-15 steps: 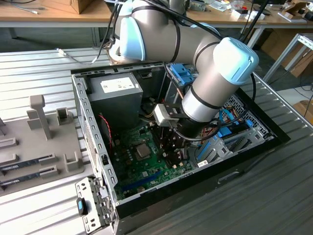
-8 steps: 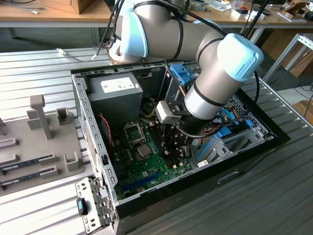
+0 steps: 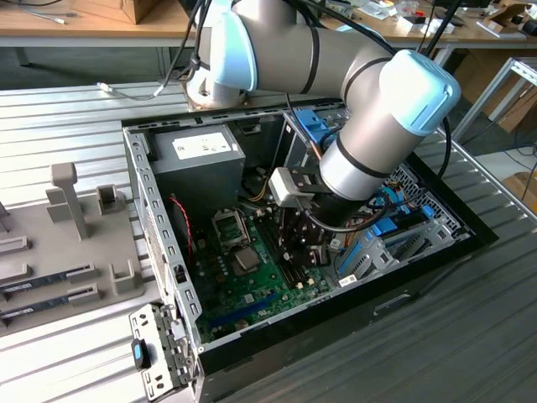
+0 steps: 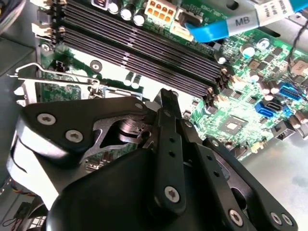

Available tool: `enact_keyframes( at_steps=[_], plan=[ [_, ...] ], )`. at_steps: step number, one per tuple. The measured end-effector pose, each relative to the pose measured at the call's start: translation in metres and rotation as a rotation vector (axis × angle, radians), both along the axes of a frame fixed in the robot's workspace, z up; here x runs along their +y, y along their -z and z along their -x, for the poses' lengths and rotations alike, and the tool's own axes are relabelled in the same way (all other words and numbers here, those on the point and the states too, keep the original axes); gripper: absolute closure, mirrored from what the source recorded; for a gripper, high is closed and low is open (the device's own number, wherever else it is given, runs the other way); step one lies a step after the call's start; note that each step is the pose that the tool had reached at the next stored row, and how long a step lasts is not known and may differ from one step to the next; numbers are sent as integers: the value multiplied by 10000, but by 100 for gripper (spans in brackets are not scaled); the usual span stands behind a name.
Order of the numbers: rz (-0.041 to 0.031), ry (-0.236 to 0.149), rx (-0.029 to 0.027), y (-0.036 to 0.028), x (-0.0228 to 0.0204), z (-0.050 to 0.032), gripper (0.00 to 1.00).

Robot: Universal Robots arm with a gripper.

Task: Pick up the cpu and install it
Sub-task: 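Close the cpu cover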

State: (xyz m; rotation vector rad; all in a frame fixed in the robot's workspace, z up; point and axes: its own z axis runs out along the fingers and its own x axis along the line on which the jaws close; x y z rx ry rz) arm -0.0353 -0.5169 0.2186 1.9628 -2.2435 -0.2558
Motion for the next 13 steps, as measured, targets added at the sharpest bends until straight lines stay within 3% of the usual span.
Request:
enact_keyframes(
  at_steps=[4,5,7,8,10,13],
  plan=[
    [-170,-9,1,0,31,63,89],
    [-326,-17,0,5,43,92,89],
    [-477,-30,1,8,49,116,89],
    [-605,-77,2,13,52,127,89],
    [-658,-373,11,15,54,128,89],
    [-687,-1201,38,20,53,127,89]
  ],
)
